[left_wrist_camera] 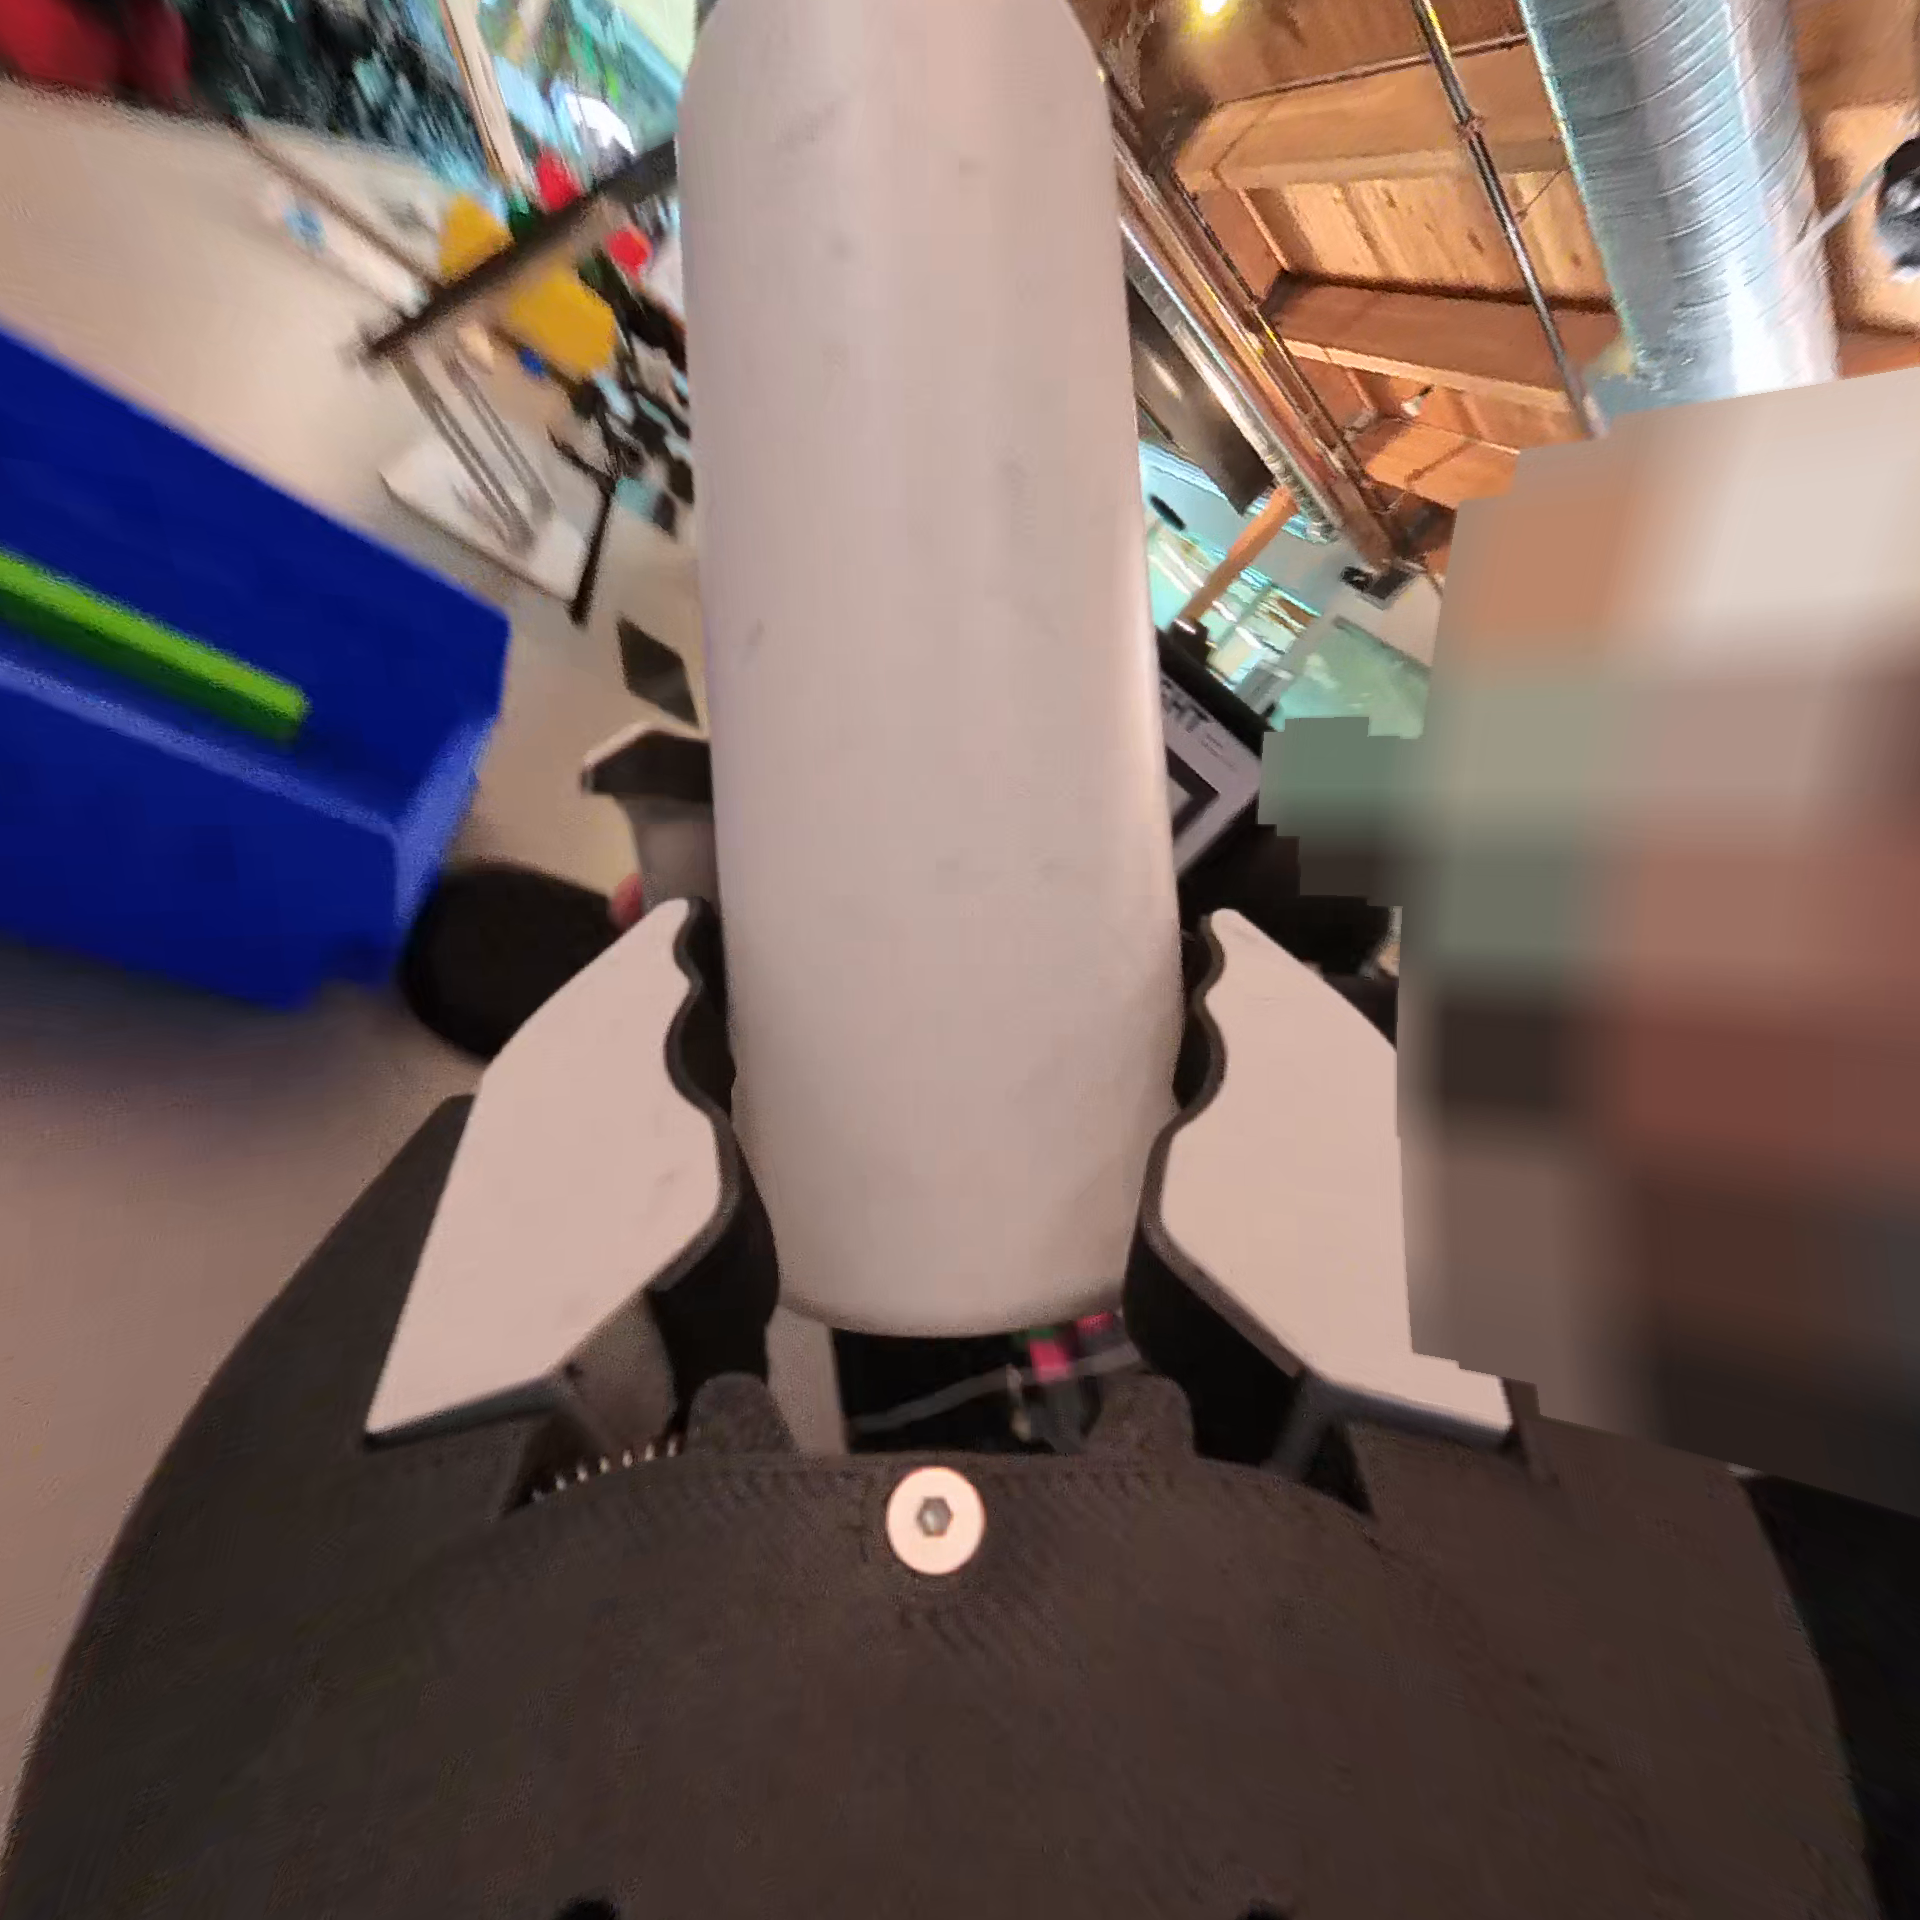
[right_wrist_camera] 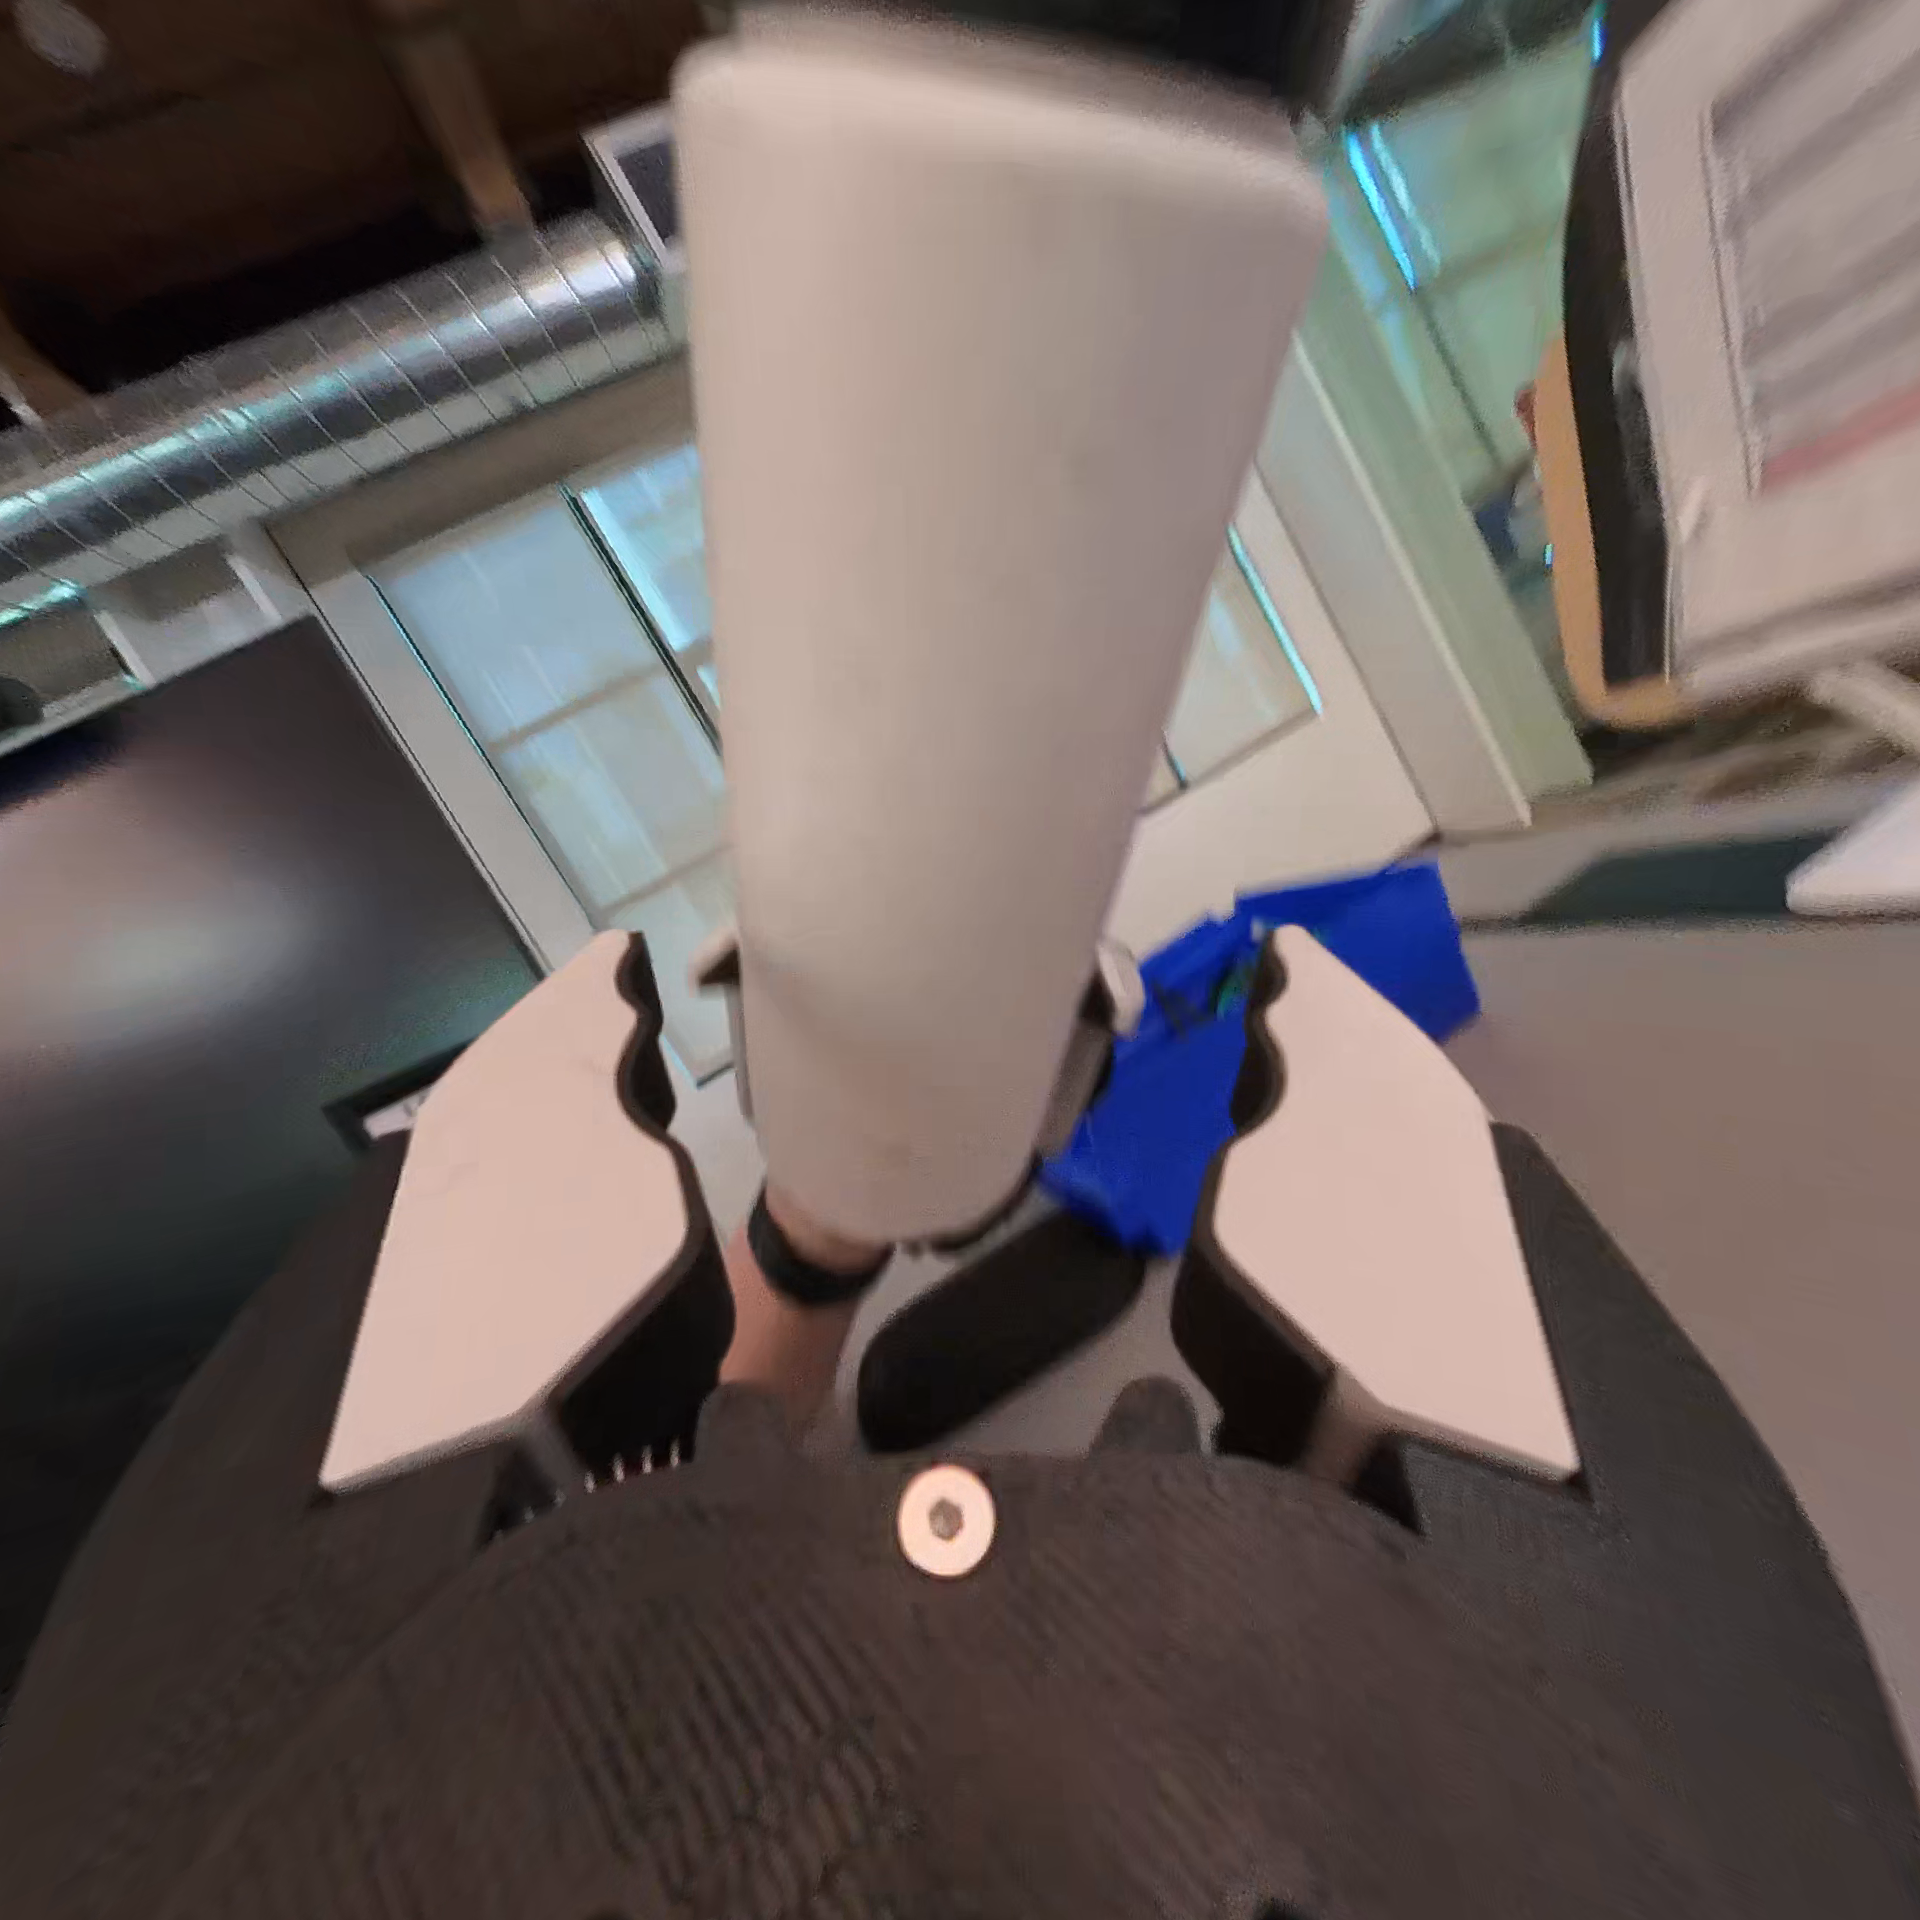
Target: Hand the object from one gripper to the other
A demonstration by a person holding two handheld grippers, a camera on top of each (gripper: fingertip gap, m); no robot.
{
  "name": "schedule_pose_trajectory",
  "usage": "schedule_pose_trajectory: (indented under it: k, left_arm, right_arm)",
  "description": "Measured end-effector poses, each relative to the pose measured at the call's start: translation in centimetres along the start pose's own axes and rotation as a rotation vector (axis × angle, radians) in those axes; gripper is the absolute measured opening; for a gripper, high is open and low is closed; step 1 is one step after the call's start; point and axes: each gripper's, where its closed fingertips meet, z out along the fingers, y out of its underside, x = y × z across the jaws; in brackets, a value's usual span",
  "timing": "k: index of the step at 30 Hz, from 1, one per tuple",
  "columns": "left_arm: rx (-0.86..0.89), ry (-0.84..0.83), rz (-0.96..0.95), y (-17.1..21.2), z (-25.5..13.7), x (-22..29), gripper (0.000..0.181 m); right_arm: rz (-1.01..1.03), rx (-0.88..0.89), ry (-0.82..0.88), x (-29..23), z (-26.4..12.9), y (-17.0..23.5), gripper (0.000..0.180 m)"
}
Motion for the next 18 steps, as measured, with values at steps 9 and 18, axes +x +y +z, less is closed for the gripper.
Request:
schedule_pose_trajectory:
  k: [9, 18]
  left_arm:
    - [-0.107, -0.410, 0.571, -3.7, 1.2, -2.3, 0.084]
    - [0.313, -0.611, 0.825, -13.3, -5.8, 2.9, 0.100]
  right_arm:
    - [-0.285, -0.112, -0.020, 0.1, 4.8, -5.8, 0.087]
    - [-1.238, -0.063, 0.314, 2.4, 5.5, -13.2, 0.087]
